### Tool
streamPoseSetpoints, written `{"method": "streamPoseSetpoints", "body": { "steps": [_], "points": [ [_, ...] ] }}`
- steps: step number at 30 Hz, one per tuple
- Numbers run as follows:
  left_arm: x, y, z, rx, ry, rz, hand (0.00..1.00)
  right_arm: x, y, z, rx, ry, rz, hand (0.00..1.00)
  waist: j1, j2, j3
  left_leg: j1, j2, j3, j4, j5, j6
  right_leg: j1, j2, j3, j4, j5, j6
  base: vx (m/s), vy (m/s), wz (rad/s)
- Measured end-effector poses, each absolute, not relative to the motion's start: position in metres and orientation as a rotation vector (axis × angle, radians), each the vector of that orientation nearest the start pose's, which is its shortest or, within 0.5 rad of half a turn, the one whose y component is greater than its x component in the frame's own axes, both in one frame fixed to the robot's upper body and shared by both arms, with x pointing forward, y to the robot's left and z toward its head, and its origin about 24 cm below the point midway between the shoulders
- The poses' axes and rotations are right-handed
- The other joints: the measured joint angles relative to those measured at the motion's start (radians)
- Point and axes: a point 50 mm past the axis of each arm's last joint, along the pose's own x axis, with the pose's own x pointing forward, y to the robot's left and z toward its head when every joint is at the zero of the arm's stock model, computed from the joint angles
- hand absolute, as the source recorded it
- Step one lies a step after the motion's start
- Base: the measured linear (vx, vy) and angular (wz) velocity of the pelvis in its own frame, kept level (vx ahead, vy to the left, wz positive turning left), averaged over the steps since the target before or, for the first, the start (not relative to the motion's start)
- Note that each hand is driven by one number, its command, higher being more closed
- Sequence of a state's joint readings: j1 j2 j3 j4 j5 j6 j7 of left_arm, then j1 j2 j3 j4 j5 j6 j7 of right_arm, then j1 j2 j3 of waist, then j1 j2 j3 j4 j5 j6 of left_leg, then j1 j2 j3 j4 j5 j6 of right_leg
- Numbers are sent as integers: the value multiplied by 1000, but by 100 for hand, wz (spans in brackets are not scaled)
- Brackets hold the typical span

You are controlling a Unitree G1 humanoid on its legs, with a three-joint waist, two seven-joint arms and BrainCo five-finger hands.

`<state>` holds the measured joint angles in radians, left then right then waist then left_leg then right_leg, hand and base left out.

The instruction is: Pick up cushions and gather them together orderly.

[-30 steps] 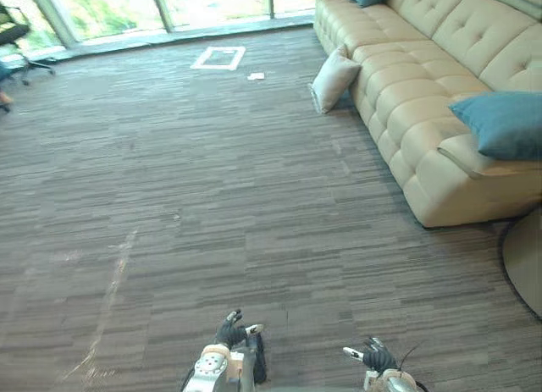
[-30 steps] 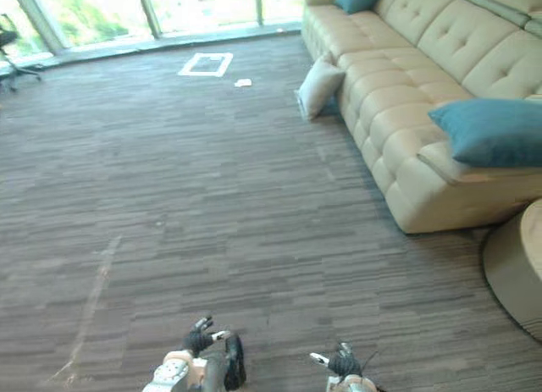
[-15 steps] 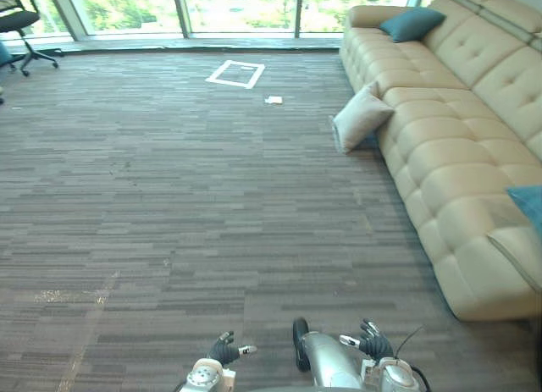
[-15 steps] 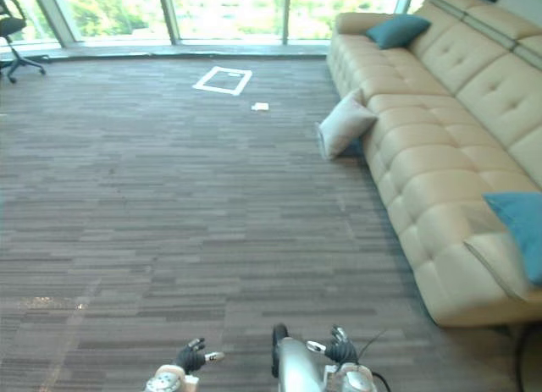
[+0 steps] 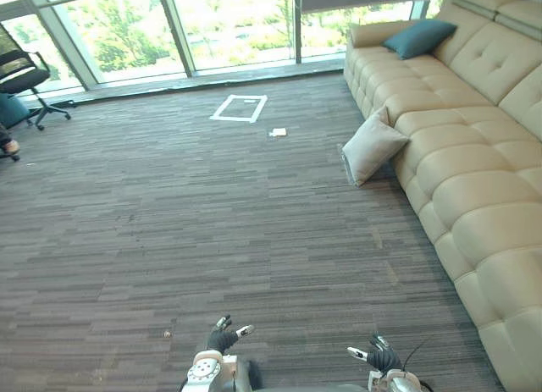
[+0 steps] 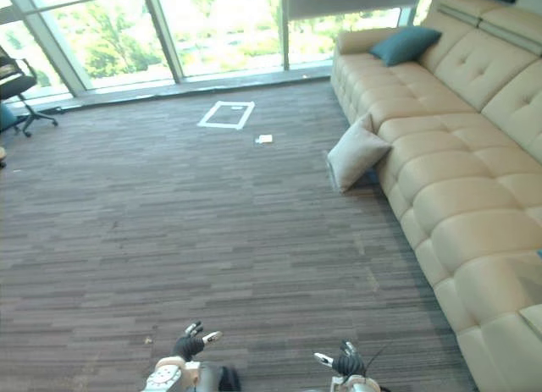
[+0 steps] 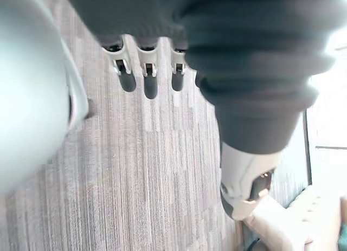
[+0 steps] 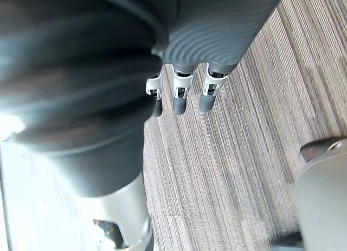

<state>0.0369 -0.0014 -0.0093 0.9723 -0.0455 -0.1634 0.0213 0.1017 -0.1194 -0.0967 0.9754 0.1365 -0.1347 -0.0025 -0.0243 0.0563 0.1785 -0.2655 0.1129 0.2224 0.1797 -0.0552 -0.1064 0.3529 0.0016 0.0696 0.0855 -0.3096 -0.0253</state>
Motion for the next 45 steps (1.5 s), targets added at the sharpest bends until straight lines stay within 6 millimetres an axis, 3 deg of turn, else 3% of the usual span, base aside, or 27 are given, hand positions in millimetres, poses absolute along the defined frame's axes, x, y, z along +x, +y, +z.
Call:
{"method": "streamPoseSetpoints", "body": {
  "steps": [1, 2, 4, 5, 6, 7, 8, 9, 10, 14, 15, 16, 17, 18, 20, 22, 23, 25, 27, 30, 31, 34, 37, 38, 39, 42, 45],
  "points": [
    [141, 153, -143, -13, 849, 37, 0, 106, -211, -149, 44, 938, -239, 0, 11, -21, -18, 11, -25, 8, 25, 108, 47, 17, -29, 30, 38, -22, 27, 625, 330, -64],
    [140, 155, -144, -9, 855, 38, 0, 103, -209, -150, 45, 944, -236, 0, 7, -32, -26, 19, -40, 8, 25, 123, 62, 11, -43, 34, 66, -25, 31, 772, 369, -45],
    [140, 163, -144, 14, 860, 44, 0, 97, -200, -154, 57, 966, -217, 0, 3, -110, -42, 88, -120, 43, 42, 65, 125, -138, -113, 71, 472, -12, 111, 631, 285, -16],
    [141, 164, -144, 17, 860, 45, 0, 97, -198, -155, 58, 971, -214, 0, 3, -119, -38, 100, -130, 43, 45, 56, 129, -154, -121, 73, 526, 3, 139, 473, 191, 3],
    [141, 169, -145, 31, 868, 49, 0, 96, -195, -155, 65, 976, -210, 0, -1, -140, -36, 139, -156, 41, 52, 9, 140, -210, -134, 84, 685, 105, 251, 558, 180, 16],
    [138, 172, -146, 44, 886, 48, 0, 96, -195, -155, 65, 975, -207, 0, -13, -136, -32, 198, -167, 32, 47, -35, 146, -276, -143, 76, 854, 141, 274, 763, 241, 1],
    [135, 172, -148, 56, 907, 41, 0, 100, -199, -153, 55, 961, -206, 0, -14, -127, -24, 287, -168, 31, 11, -68, 145, -349, -143, 32, 950, 84, 174, 535, 158, -11],
    [135, 172, -148, 59, 909, 38, 0, 101, -199, -153, 52, 958, -205, 0, -14, -124, -23, 318, -167, 31, -8, -75, 143, -369, -143, 14, 960, 64, 144, 583, 109, -22],
    [130, 170, -151, 72, 934, 16, 0, 103, -205, -151, 29, 947, -204, 0, -25, -104, -24, 408, -149, 32, -67, -104, 142, -460, -135, -73, 917, -8, 70, 470, 47, -9],
    [128, 164, -153, 67, 953, -1, 0, 104, -215, -149, 10, 936, -217, 0, -42, -60, -9, 518, -88, 36, -96, -157, 118, -641, -74, -179, 651, -23, 50, 545, -29, 3],
    [128, 163, -154, 76, 954, -15, 0, 105, -215, -149, 7, 935, -216, 0, -50, -55, -8, 537, -76, 39, -104, -161, 118, -672, -60, -191, 495, 31, 48, 619, -96, 39],
    [126, 162, -154, 80, 957, -22, 0, 100, -211, -151, 19, 949, -218, 0, -62, -72, -12, 579, -84, 39, -111, -171, 100, -687, -54, -173, 239, 175, 49, 619, -96, 39],
    [126, 162, -154, 79, 958, -21, 0, 99, -211, -151, 20, 952, -218, 0, -63, -73, -13, 583, -85, 38, -111, -174, 96, -688, -54, -170, 230, 182, 48, 686, -150, 49],
    [121, 162, -156, 75, 973, -17, 0, 92, -212, -153, 24, 971, -228, 0, -67, -77, -17, 621, -82, 24, -107, -195, 60, -682, -49, -142, 233, 311, 25, 720, -200, 33],
    [119, 153, -157, 14, 983, 12, 0, 93, -217, -152, 13, 971, -235, 0, -75, -39, -22, 641, -44, 8, -20, -187, 28, -690, -36, -152, 382, 248, -32, 760, -239, 28],
    [120, 151, -157, -41, 976, 61, 0, 93, -221, -151, 5, 974, -239, 0, -78, -22, -16, 514, 21, -19, 331, -133, -36, -625, -21, -174, 398, 167, -53, 598, -265, 14],
    [122, 151, -155, -83, 956, 104, 0, 92, -224, -151, -5, 983, -239, 0, -74, -6, -12, 386, 112, -24, 672, -99, -74, -520, 23, -176, 345, 138, -68, 591, -257, -2],
    [123, 155, -153, -88, 938, 122, 0, 91, -223, -152, -2, 986, -239, 0, -69, -13, -6, 336, 158, 10, 809, -107, -71, -418, 45, -171, 287, 122, -82, 541, -200, -28],
    [126, 157, -152, -83, 922, 124, 0, 90, -218, -153, 15, 993, -240, 0, -60, -36, 5, 284, 171, 78, 819, -147, -31, -279, 49, -143, 202, 108, -85, 564, -197, -45],
    [134, 155, -148, -68, 890, 99, 0, 93, -218, -152, 21, 984, -242, 0, -33, -36, 6, 156, 100, 128, 531, -194, -9, -144, 34, -87, 93, 99, -70, 400, -39, -53],
    [136, 153, -147, -60, 881, 85, 0, 93, -218, -152, 21, 984, -243, 0, -27, -37, 7, 126, 37, 97, 319, -168, -13, -110, 18, -64, 67, 84, -54, 443, 44, -52],
    [137, 148, -147, -44, 875, 53, 0, 93, -221, -152, 10, 983, -247, 0, -26, -18, 5, 88, -24, 19, 10, -55, -45, -62, 17, -17, 28, 52, -36, 424, 139, -50],
    [140, 151, -145, -23, 861, 38, 0, 85, -217, -154, 17, 1004, -243, 0, -12, -40, -9, 56, -42, 2, 24, 45, 26, -18, -2, 51, 69, -43, -4, 581, 294, -70],
    [136, 154, -148, -10, 884, 35, 0, 79, -213, -156, 24, 1018, -239, 0, -14, -54, -37, 57, -70, 13, 58, 90, 93, -68, -23, 83, 228, -74, 37, 611, 283, -68],
    [135, 155, -148, -6, 888, 36, 0, 78, -211, -157, 27, 1021, -237, 0, -15, -67, -45, 67, -76, 22, 60, 74, 105, -104, -31, 94, 312, -79, 47, 615, 258, -66],
    [134, 162, -149, 33, 905, 23, 0, 78, -202, -158, 51, 1025, -225, 0, -31, -122, -55, 168, -139, 61, 43, -9, 135, -303, -86, 106, 781, 44, 242, 549, 238, -20],
    [128, 163, -153, 54, 948, 11, 0, 80, -204, -158, 36, 1022, -215, 0, -27, -101, -39, 340, -134, 94, -45, -46, 134, -400, -127, -1, 894, -25, 109, 441, 144, -37]
  ]
}}
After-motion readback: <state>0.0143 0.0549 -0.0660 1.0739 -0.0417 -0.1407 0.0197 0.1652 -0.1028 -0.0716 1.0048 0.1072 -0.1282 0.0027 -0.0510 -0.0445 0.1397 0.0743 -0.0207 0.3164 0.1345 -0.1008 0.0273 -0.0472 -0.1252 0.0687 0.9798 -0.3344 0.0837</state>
